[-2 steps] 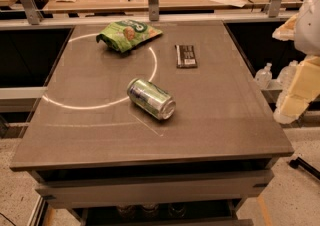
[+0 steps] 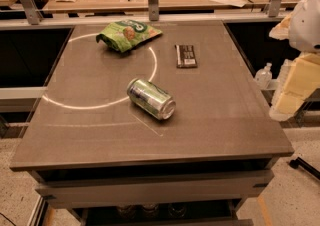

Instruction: Place green can upright

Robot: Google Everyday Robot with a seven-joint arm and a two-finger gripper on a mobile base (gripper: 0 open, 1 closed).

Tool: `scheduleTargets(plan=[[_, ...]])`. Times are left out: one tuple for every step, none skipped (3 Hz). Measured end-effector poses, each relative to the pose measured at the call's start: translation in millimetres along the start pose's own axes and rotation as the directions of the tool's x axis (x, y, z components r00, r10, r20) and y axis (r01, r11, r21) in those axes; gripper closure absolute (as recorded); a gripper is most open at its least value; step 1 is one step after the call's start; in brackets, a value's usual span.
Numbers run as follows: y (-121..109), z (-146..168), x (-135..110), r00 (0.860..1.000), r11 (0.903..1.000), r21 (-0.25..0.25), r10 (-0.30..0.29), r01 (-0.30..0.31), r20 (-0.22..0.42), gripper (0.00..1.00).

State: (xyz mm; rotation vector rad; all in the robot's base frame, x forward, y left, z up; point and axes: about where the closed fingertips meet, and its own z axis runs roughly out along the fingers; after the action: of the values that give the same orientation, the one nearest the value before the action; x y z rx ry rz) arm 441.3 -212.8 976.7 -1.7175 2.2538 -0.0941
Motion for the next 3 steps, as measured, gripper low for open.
scheduleTargets(plan=[[-9,7,-6,0.998,0.9988,-0.021,0.044,-0.045,-0.047,0.00],[-22,19,-19,0.991,0.9947,-0.041,0.090,-0.094,-0.101,0.00],[-36,30,-40,0.984,0.9871,-0.061,0.141,-0.148,-0.109,0.00]])
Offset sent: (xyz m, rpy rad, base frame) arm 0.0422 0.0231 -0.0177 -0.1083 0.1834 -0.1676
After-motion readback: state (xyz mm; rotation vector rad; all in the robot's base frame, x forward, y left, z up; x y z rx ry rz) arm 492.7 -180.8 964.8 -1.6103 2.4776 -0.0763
